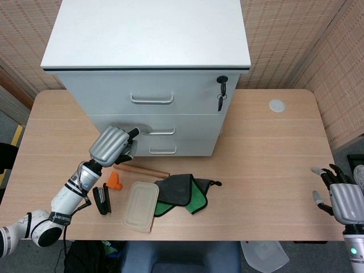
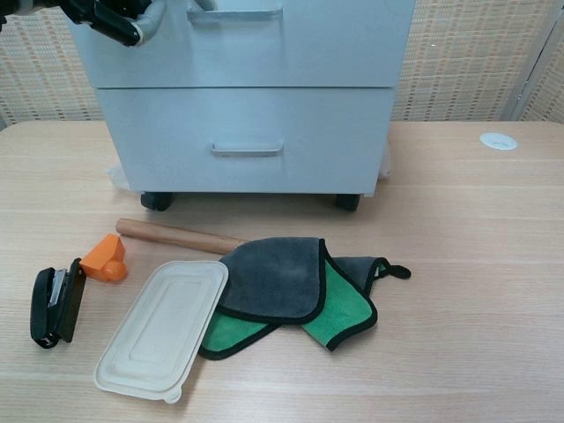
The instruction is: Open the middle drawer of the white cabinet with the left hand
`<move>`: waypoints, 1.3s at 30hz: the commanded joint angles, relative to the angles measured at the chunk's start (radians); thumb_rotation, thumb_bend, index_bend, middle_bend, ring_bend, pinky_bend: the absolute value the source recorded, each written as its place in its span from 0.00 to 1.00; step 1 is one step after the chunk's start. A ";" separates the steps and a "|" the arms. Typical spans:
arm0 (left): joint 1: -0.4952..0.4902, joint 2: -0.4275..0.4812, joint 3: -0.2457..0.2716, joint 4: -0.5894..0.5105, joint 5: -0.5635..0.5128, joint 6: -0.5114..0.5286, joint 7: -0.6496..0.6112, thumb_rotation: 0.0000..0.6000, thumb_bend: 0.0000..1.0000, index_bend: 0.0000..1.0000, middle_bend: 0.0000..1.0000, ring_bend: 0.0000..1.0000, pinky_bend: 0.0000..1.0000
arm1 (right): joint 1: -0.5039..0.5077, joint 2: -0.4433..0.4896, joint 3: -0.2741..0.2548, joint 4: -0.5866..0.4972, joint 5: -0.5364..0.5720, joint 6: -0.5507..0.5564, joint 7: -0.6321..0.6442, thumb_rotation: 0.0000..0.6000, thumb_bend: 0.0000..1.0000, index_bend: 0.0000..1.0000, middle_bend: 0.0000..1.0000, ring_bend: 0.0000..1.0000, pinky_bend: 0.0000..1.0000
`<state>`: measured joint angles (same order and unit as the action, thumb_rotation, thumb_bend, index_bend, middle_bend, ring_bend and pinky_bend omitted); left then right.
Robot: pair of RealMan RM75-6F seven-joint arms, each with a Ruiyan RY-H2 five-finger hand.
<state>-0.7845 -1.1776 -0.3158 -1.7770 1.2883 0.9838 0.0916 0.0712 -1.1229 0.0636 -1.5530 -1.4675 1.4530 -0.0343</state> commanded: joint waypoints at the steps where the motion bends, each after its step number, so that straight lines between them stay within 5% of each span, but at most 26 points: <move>1: -0.009 -0.004 -0.001 0.002 -0.010 -0.005 0.005 1.00 0.71 0.26 0.93 0.93 0.99 | -0.001 -0.002 -0.001 0.004 0.001 -0.001 0.004 1.00 0.34 0.24 0.27 0.23 0.28; 39: 0.028 0.059 0.089 -0.163 0.059 0.073 0.080 1.00 0.71 0.29 0.93 0.93 0.99 | -0.017 -0.010 -0.010 0.013 -0.008 0.014 0.017 1.00 0.34 0.24 0.27 0.23 0.29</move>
<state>-0.7598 -1.1210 -0.2298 -1.9351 1.3439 1.0536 0.1686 0.0542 -1.1334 0.0534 -1.5397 -1.4753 1.4666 -0.0170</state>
